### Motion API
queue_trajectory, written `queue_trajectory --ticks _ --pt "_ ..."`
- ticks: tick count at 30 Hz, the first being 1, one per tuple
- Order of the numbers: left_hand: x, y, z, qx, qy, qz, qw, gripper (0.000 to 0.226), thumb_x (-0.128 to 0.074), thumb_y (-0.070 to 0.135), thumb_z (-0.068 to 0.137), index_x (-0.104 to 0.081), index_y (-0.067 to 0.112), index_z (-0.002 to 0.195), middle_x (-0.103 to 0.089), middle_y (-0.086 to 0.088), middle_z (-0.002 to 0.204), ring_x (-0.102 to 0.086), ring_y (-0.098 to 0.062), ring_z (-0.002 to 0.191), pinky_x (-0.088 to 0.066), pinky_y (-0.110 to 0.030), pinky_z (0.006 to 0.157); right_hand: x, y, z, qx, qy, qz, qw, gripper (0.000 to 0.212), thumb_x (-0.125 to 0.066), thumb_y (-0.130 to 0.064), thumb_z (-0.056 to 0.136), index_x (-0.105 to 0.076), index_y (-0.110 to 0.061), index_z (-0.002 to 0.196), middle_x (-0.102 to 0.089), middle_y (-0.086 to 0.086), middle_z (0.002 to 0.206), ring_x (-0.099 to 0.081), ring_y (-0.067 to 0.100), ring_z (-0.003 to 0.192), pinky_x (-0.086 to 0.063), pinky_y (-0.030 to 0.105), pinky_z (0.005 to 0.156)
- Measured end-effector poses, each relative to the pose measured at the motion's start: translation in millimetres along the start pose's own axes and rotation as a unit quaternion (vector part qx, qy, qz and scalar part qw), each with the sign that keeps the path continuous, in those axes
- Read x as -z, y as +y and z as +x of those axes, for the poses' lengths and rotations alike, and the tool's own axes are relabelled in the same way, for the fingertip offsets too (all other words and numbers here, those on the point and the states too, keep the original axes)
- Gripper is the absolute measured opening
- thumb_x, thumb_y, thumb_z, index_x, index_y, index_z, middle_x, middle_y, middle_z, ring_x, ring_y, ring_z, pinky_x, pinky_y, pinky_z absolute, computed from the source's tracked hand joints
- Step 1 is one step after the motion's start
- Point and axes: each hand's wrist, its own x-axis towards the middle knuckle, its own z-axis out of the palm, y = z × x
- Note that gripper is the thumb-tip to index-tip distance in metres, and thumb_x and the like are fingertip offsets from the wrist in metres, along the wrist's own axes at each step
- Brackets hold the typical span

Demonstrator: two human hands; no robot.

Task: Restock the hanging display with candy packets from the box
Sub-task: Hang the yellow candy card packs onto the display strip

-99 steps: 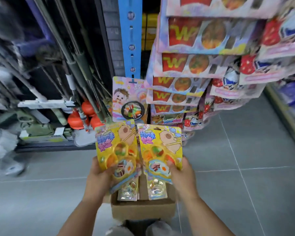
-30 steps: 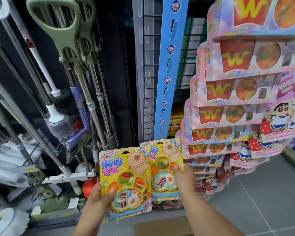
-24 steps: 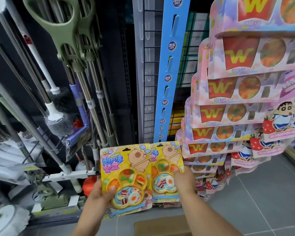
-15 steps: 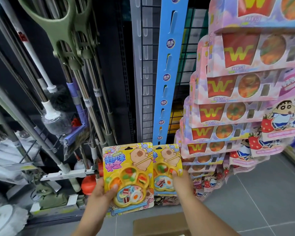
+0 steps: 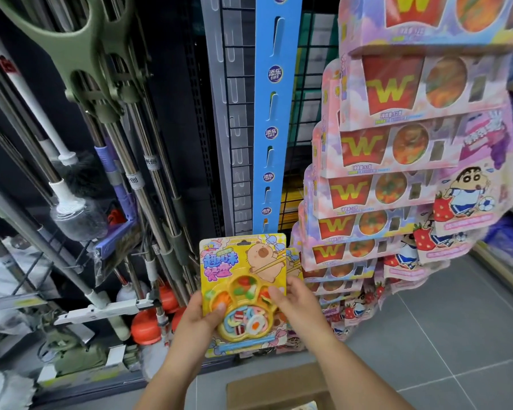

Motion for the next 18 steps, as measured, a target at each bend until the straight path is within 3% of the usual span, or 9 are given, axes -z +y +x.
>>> queue_trajectory --ticks 4,9,18 --pt "-18 9 9 -0.014 -0.013 0.016 1.000 0.021 -0.057 0.010 0.093 -0.057 0.021 0.112 -0.074 -0.005 0.103 -0.071 -0.025 0.095 -0.057 -0.048 0.082 8 -14 5 0.034 0.044 -0.030 0.998 0.016 -0.066 -0.030 0.086 -0.058 -0.035 0.099 -0.070 -0.013 0.102 -0.065 0.006 0.099 -0.054 0.036 0.087" --pt "-35 13 21 -0.023 -0.007 0.051 0.998 0.019 -0.061 0.023 0.092 -0.056 0.026 0.110 -0.072 -0.004 0.105 -0.072 -0.024 0.093 -0.058 -0.052 0.080 17 -26 11 0.036 0.110 -0.046 0.992 0.007 -0.062 -0.030 0.088 -0.059 -0.032 0.094 -0.069 -0.012 0.096 -0.065 0.009 0.093 -0.054 0.033 0.081" --pt "-44 10 32 -0.019 -0.007 0.109 0.994 0.023 -0.061 0.036 0.090 -0.054 0.025 0.109 -0.072 -0.001 0.106 -0.070 -0.022 0.096 -0.054 -0.050 0.088 24 -29 21 0.029 0.134 -0.077 0.988 0.017 -0.061 -0.033 0.089 -0.065 -0.024 0.103 -0.070 -0.011 0.097 -0.064 0.009 0.093 -0.053 0.032 0.082"
